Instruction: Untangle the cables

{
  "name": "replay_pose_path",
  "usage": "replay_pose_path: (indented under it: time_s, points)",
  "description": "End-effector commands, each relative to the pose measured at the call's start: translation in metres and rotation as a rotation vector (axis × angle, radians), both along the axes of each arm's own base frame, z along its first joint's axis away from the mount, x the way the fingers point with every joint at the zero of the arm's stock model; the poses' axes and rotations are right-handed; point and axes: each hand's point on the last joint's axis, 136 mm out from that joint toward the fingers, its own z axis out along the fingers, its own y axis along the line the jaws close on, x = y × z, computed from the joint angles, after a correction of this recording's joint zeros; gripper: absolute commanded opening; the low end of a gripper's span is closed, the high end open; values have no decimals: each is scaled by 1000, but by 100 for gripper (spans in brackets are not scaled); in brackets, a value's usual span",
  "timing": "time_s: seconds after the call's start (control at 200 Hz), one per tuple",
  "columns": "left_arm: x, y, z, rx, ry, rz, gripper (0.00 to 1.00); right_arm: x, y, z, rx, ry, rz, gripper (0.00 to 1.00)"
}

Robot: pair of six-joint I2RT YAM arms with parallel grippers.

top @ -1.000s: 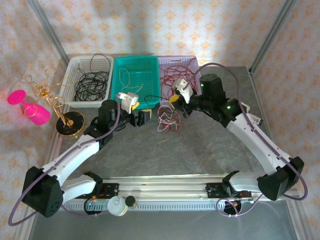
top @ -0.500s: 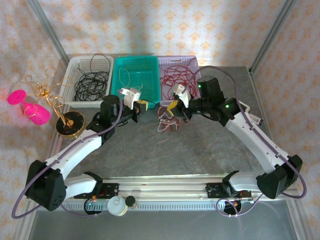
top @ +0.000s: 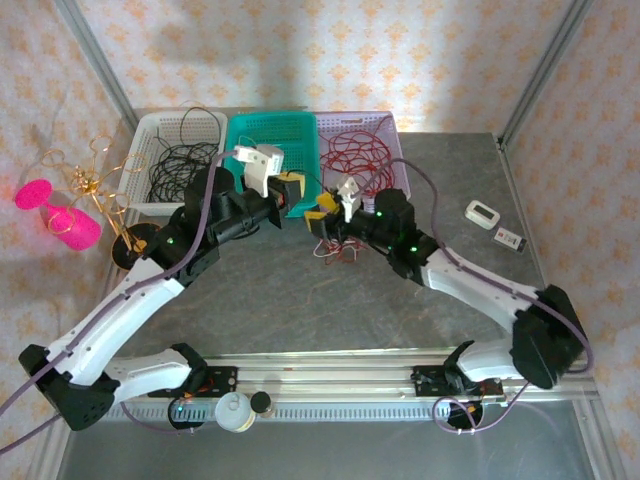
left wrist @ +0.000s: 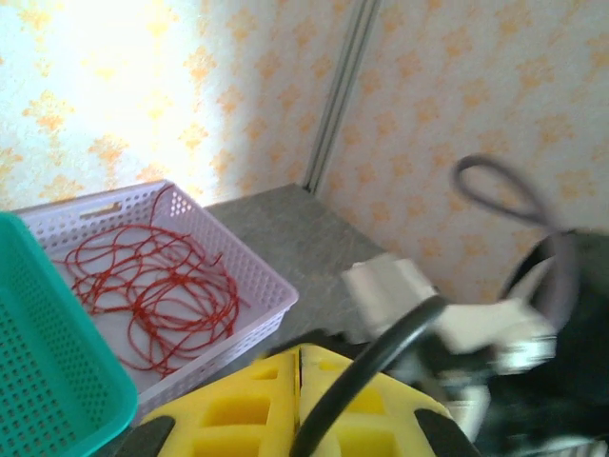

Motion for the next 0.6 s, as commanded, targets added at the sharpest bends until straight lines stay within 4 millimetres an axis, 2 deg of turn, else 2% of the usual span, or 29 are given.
replay_pose_path:
  time_s: [0.0,0.115,0.295,0.38,0.445,0.516,0.591]
  points:
    - [-5,3,9,22,61,39,0,35,-8,46,225,-96,-188,51]
    - [-12,3,36,-19,51,44,0,51,-6,29,255,-84,-240,51]
    - [-29,6,98,-124,-35,-3,0,52,6,-21,219,-15,-196,50]
    - [-36,5,123,-158,-73,-33,0,50,14,-46,184,39,-162,41]
    - [-39,7,137,-173,-104,-36,0,49,16,-62,155,80,-150,29]
    - [-41,13,149,-185,-136,-20,0,47,15,-74,141,111,-151,15]
    - [-42,24,160,-195,-174,24,0,42,13,-83,123,126,-146,7]
